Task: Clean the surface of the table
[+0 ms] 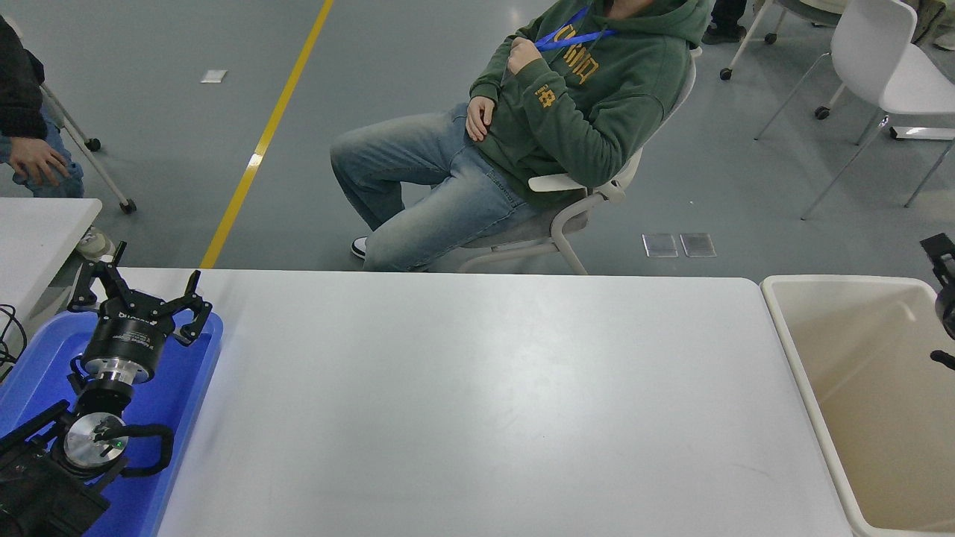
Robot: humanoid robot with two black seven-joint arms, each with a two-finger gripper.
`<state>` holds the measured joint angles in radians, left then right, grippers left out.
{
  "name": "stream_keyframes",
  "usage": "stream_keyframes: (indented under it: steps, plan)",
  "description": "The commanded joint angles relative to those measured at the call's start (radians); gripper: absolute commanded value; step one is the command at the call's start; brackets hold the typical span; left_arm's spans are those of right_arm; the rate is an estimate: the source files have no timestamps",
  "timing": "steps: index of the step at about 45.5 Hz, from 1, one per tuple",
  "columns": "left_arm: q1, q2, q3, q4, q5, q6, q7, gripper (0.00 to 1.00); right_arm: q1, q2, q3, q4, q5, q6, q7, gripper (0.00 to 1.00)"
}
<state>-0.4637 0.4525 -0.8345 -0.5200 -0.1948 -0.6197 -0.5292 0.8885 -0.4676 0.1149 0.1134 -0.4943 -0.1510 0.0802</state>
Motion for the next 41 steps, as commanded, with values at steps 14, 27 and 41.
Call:
stream_keyframes:
  steps: [14, 27, 41]
  plan:
    - [0.000, 0.000, 0.000, 0.000, 0.000, 0.000, 0.000, 1.00, 0.014, -0.005, 0.019, 0.160, 0.103, -0.002, 0.006, 1.00]
    - [-0.001, 0.000, 0.000, 0.000, 0.000, 0.000, 0.000, 1.00, 0.012, -0.003, 0.123, 0.284, 0.269, -0.002, 0.007, 1.00]
    - [-0.001, 0.000, 0.000, 0.000, 0.000, 0.000, 0.000, 1.00, -0.019, 0.004, 0.281, 0.502, 0.293, 0.001, 0.007, 1.00]
